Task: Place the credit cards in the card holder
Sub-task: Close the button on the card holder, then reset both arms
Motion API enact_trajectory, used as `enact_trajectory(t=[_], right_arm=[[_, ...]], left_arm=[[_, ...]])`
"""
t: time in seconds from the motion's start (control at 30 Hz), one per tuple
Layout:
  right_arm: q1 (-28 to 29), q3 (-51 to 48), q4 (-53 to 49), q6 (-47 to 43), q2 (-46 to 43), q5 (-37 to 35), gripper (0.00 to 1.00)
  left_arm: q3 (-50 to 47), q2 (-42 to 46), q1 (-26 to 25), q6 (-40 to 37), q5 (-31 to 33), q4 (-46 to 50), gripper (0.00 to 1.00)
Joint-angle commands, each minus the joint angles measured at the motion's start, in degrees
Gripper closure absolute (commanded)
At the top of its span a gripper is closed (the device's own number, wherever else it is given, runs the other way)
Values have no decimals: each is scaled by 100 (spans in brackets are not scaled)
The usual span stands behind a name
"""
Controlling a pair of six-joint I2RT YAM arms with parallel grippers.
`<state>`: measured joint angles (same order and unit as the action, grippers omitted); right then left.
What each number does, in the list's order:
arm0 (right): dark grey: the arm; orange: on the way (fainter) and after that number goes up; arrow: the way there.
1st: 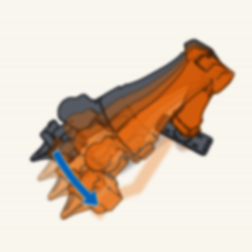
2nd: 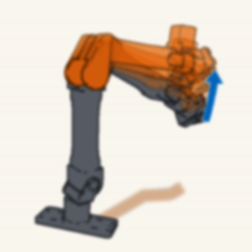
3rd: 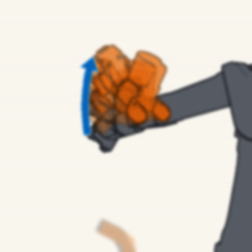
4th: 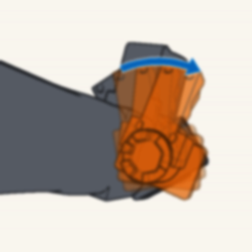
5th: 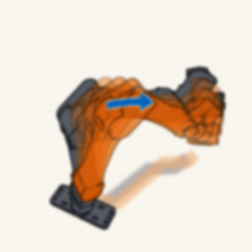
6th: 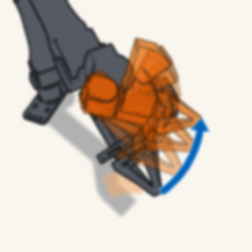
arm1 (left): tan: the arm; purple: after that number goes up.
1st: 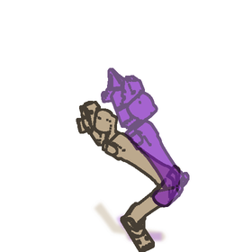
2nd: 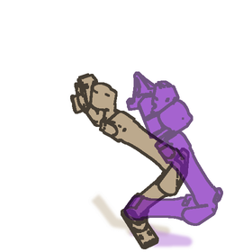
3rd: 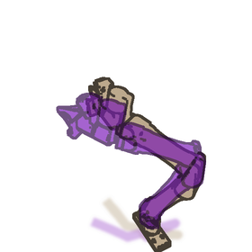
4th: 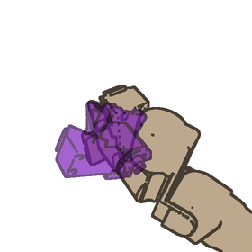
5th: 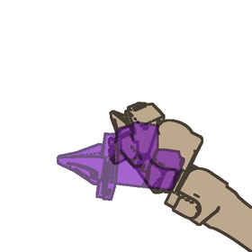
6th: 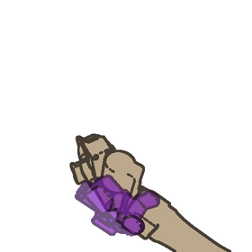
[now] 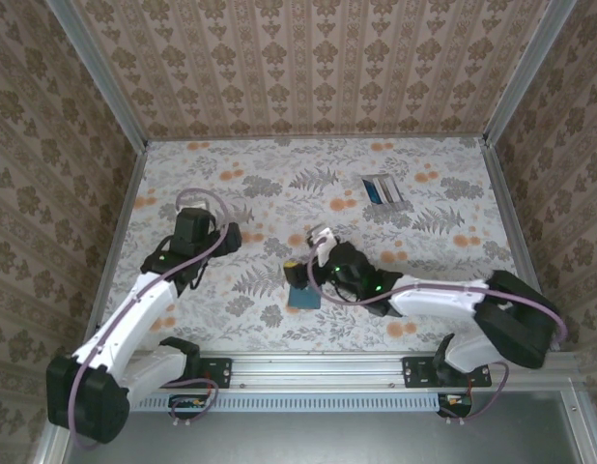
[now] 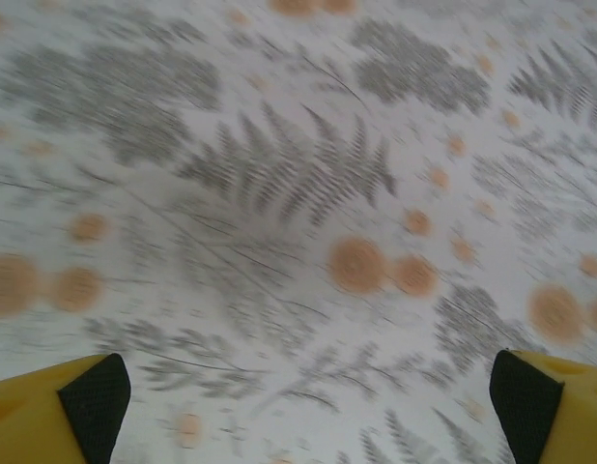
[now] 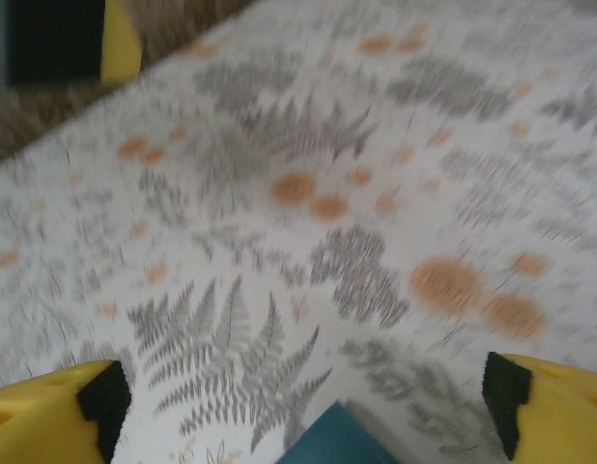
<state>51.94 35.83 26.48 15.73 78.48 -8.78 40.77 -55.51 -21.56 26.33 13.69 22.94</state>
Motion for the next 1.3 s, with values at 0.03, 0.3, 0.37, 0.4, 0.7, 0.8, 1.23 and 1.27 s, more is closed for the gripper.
enact_trajectory(t=[0.03,0.3,0.37,0.4,0.7,0.8,1.23,1.27], right_arm=[[-416,-167,-594,-156,-1222,-427,0],[-1728,-1081,-753,-1046,-3459,-863,0],[-1887,-1534,-336,-1608,-3930,-1065,0],[-1958,-1741,-204,-1745,-4169,-1305,0],[-2899,-2726,-426,-1674,-4706,-1632,0],[-3290,-3135,474,-1747,-4432,-1454,0],[-4563,-2809,2768,-1449,-1332,-526,0],[-4601,-2717,2955,-1458,-1064,-467,0]], left_arm=[[-120,611,-94,-620,1936,266,0],[-928,1671,-50,-1040,1906,-761,0],[-1309,1751,-38,-1205,1694,-1322,0],[-1554,1751,-41,-1545,1381,-1788,0],[-2446,1336,113,-3807,190,-3783,0],[-2492,881,490,-3656,-153,-4056,0],[-2443,-1485,1771,-3046,-1647,-6515,0],[-2448,-1683,1836,-3022,-1749,-6826,0]])
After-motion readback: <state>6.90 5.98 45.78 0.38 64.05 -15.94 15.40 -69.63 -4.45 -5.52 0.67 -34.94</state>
